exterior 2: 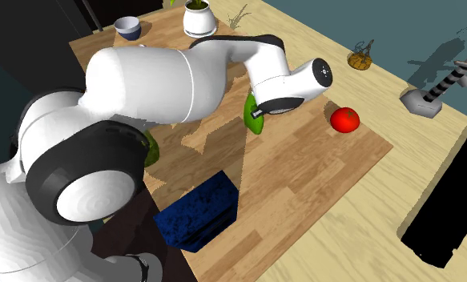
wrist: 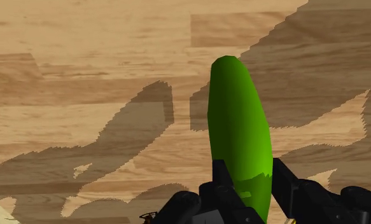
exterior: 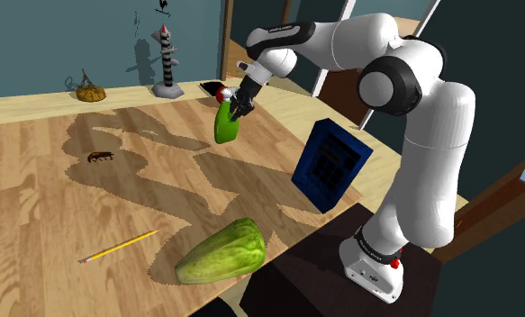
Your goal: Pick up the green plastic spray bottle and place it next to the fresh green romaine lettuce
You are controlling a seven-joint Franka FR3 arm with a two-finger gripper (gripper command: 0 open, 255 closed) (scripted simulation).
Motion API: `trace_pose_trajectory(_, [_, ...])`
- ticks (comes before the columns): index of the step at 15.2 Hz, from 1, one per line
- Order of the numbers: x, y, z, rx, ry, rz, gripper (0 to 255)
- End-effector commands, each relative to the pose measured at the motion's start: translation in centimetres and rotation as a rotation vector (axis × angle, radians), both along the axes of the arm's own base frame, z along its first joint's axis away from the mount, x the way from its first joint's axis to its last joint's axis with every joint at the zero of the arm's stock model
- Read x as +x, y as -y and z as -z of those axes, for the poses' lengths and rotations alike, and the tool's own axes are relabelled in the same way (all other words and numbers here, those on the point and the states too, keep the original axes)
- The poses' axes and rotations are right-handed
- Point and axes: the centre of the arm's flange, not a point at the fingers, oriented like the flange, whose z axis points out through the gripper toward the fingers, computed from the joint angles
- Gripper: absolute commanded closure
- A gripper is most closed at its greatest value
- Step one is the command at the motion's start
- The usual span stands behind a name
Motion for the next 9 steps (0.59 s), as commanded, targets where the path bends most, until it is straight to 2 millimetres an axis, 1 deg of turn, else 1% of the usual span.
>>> trace_pose_trajectory(1, [0.0,0.0,-1.1,0.0,0.0,0.0,255])
trace_pose_trajectory(9, [0.0,0.0,-5.3,0.0,0.0,0.0,255])
